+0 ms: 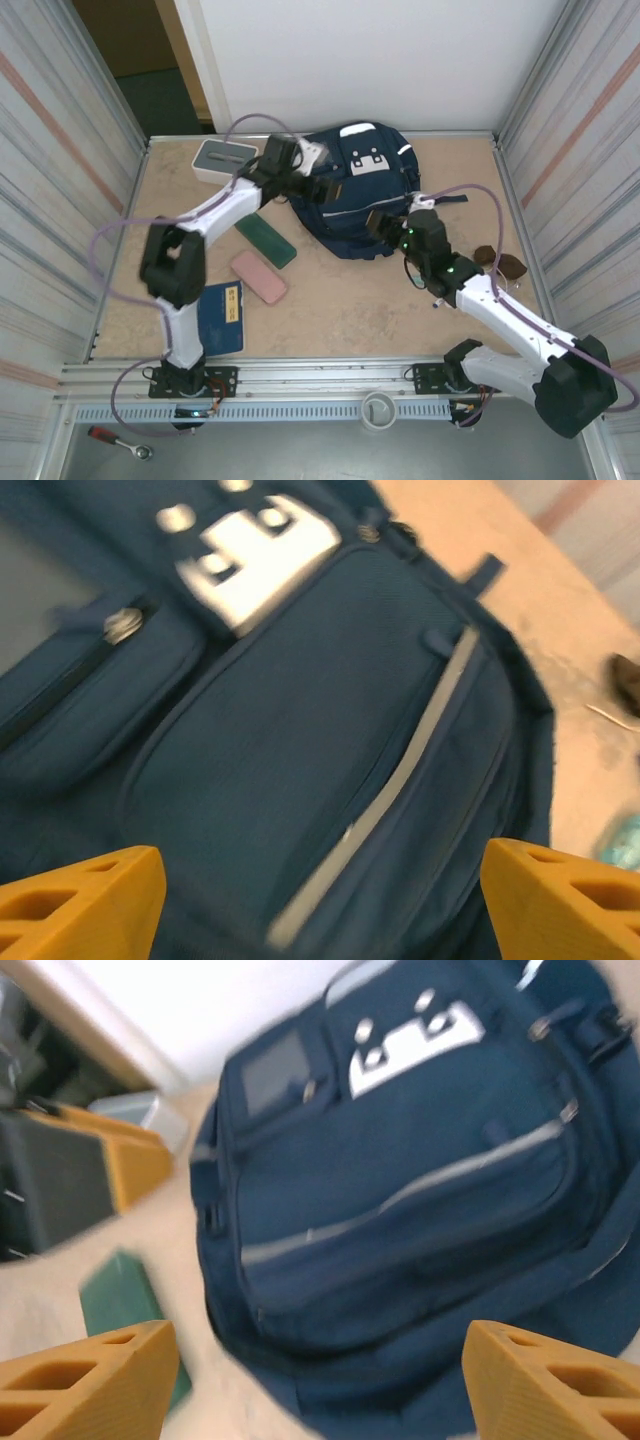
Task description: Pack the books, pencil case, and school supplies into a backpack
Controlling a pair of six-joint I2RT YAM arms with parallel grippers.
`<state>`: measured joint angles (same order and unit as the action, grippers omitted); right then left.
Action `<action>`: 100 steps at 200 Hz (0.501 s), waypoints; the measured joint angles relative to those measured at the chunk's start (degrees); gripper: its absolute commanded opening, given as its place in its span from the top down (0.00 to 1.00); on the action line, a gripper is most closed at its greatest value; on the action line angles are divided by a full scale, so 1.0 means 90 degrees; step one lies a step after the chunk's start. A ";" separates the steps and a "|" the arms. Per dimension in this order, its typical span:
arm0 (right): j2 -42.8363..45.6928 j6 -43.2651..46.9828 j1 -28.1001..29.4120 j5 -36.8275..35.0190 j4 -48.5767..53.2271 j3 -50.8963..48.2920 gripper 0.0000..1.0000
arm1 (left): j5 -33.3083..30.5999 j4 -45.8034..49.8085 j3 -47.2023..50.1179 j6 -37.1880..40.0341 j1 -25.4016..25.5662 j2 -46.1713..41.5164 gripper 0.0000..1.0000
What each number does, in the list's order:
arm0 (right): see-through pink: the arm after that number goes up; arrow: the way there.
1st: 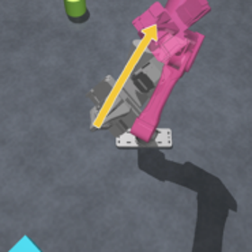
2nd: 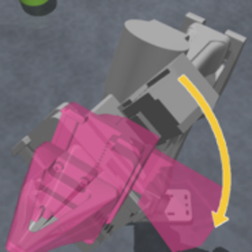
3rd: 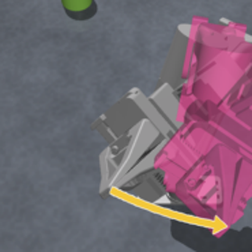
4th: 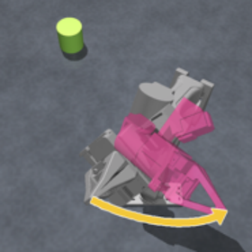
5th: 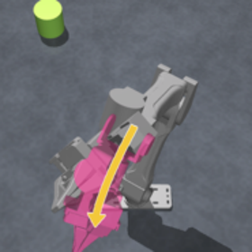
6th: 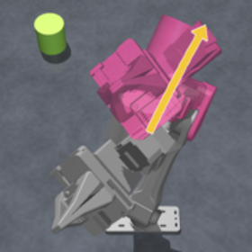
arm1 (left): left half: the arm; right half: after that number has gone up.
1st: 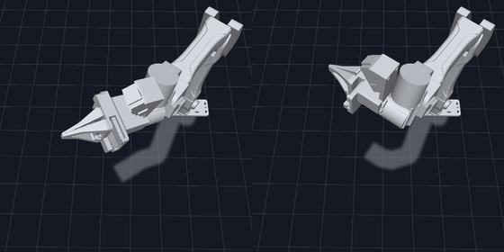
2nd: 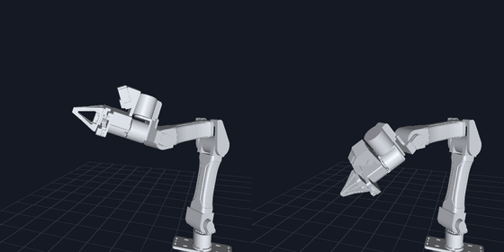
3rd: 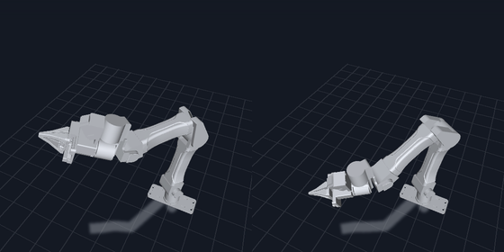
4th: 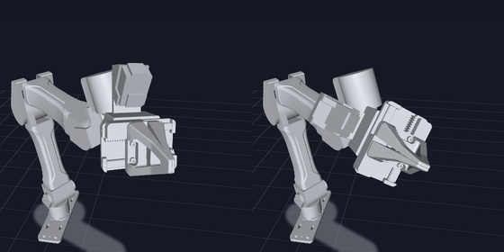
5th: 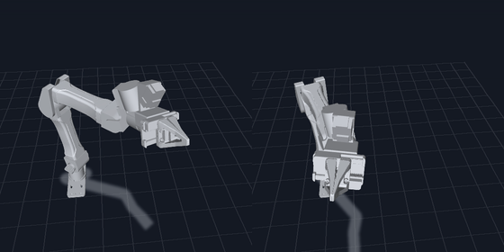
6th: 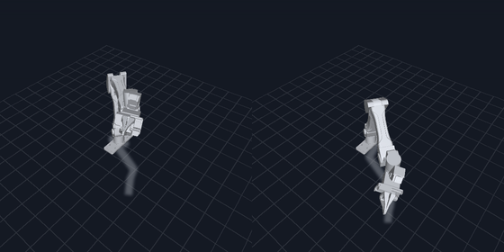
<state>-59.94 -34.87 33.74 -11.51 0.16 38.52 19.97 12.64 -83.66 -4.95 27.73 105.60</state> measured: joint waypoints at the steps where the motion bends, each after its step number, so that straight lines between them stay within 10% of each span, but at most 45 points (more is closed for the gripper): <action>1: -0.0012 0.0029 0.0044 -0.0002 0.0022 0.0000 0.22 | -0.0039 -0.0029 0.0085 -0.0010 0.0000 -0.0058 0.15; 100: -0.2290 0.0192 0.2455 0.0629 0.0651 0.0925 0.17 | -0.2577 0.1523 0.5620 -0.3099 0.0185 -0.6020 0.19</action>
<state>-80.55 -33.15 55.83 -5.85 6.02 46.85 -3.22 26.35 -33.08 -32.84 29.39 51.42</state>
